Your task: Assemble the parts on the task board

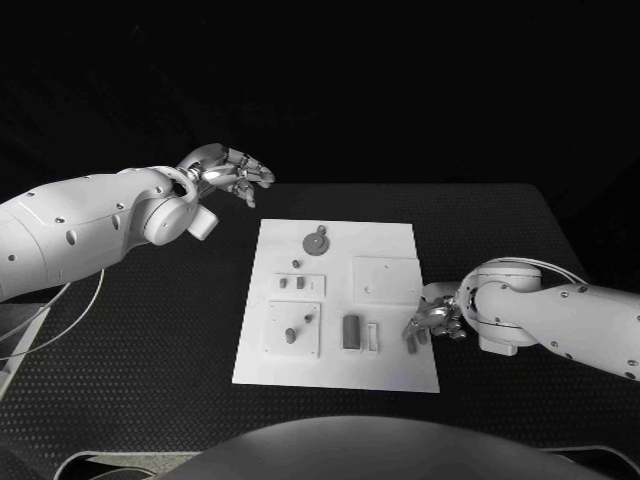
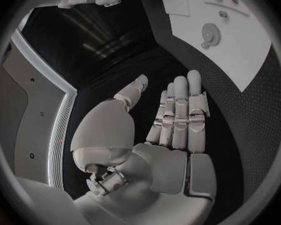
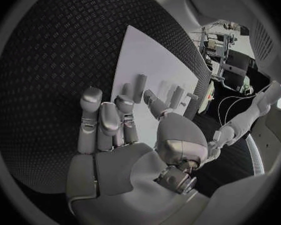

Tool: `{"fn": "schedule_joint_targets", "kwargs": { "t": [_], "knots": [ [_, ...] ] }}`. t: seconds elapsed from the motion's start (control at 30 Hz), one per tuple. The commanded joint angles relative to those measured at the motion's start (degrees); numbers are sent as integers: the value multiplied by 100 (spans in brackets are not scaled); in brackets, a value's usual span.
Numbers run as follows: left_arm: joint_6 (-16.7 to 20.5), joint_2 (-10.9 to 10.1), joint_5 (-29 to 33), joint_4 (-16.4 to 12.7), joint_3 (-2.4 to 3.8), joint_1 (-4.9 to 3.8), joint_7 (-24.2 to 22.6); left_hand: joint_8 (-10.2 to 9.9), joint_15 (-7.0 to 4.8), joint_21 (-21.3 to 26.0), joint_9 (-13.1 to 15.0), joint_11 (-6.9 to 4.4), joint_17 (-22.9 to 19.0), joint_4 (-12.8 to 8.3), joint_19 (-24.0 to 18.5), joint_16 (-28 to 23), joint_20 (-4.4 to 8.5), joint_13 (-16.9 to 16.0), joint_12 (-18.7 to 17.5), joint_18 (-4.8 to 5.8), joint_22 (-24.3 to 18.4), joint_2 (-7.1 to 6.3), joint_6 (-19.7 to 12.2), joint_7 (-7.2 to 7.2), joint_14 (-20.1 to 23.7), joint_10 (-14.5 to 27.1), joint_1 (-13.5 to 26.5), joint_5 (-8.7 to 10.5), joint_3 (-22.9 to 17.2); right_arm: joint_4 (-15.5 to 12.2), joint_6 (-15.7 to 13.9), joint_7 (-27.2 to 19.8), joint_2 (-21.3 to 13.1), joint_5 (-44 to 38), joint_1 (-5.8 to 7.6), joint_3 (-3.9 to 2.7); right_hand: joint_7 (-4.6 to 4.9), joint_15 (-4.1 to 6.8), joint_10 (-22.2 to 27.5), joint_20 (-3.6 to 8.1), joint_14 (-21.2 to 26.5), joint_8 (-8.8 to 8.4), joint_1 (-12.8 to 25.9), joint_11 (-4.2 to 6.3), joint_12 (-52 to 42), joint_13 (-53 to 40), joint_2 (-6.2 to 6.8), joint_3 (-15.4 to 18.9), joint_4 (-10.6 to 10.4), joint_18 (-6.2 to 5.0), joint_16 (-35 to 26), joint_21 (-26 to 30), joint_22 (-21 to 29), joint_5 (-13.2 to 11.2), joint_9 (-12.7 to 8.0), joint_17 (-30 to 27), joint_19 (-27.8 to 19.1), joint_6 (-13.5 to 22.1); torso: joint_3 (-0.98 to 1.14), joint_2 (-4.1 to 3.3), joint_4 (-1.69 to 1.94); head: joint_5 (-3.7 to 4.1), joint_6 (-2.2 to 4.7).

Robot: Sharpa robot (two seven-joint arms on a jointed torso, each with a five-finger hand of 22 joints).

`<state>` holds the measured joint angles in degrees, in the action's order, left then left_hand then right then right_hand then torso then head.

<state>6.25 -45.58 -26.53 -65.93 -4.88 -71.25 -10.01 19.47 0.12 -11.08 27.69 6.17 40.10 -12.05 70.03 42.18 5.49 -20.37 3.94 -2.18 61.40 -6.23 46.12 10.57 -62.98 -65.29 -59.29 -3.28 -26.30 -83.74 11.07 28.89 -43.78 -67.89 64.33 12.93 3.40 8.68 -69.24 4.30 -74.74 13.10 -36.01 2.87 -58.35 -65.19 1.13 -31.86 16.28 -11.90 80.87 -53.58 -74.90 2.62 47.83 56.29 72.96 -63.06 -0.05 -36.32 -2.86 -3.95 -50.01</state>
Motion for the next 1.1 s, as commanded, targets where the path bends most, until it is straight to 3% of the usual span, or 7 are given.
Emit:
{"fn": "schedule_joint_targets", "kwargs": {
  "t": [0.03, 0.5, 0.77, 0.93, 1.03, 1.1],
  "knots": [
    [-121, -14, 190, -13, 2, -2, -4, 32, 15, 11, -9, 32, 9, 37, 35, -20, -12, -7, 6, -276, 9, -7, 1, 31, -27, 9, 48, 4, -8, 74, 294, 201, 33, -559, -137, 75, 3, 26, -6, -29, 12, -53, -23, 5, 11, 10, 6, 34, 21, -310, -15, -11, -92, 14, -11, -6, -14, 68, -1, 1, -2, -3, 1],
    [-105, -15, 108, -28, 2, -2, -14, 34, 14, 12, -12, 31, 12, 35, 34, -21, -10, -7, 5, -278, 11, -8, -1, 31, -28, 12, 42, 4, -8, 153, 246, 217, 320, -1177, -398, 88, 8, 22, -7, -37, 26, -74, -407, 1, 25, 20, 53, 52, 47, -310, -29, -20, -98, 14, 3, -30, -33, 71, 1, 0, 3, -17, 1],
    [-96, -24, 104, -27, 2, -2, -16, 35, 14, 12, -14, 31, 15, 34, 35, -22, -9, -7, 4, -279, 12, -9, -3, 31, -29, 14, 39, 4, -9, 49, 166, 235, 302, -1321, -428, 91, 30, 6, 1, -39, 60, -138, -795, -19, 34, 24, 89, 83, 54, -310, -57, -19, -95, 15, -12, -92, -54, 146, -3, 2, 0, -22, 1],
    [-91, -22, 100, -27, 2, -2, -14, 35, 13, 12, -15, 31, 16, 34, 36, -22, -9, -7, 4, -279, 13, -9, -4, 31, -29, 14, 37, 4, -9, -8, 58, 149, 268, -1188, -437, 91, 83, -35, 11, -25, 84, -266, -1289, -67, 35, 22, -36, 3, 67, -310, -77, -22, -100, 17, -81, -139, -77, 321, 0, 0, -1, -36, 1],
    [-90, -20, 96, -24, 2, -2, -11, 35, 13, 12, -16, 31, 17, 34, 36, -22, -9, -7, 4, -280, 13, -9, -5, 31, -30, 15, 37, 4, -9, -72, -31, 102, 200, -817, -437, 90, 119, -70, 15, -17, 98, -345, -1721, -102, 34, 21, -210, -207, 65, -305, -90, -15, -98, 16, -137, -161, -103, 415, 3, 1, 3, -41, 1],
    [-90, -21, 96, -24, 2, -2, -10, 35, 13, 12, -16, 31, 17, 34, 36, -23, -9, -7, 4, -280, 14, -9, -6, 32, -30, 16, 36, 4, -9, -109, -116, 76, 155, -576, -437, 89, 133, -86, 13, -33, 93, -361, -1814, -117, 34, 23, -288, -308, 62, -302, -90, -14, -97, 16, -157, -156, -106, 419, 4, 1, 3, -33, 1]
  ]
}}
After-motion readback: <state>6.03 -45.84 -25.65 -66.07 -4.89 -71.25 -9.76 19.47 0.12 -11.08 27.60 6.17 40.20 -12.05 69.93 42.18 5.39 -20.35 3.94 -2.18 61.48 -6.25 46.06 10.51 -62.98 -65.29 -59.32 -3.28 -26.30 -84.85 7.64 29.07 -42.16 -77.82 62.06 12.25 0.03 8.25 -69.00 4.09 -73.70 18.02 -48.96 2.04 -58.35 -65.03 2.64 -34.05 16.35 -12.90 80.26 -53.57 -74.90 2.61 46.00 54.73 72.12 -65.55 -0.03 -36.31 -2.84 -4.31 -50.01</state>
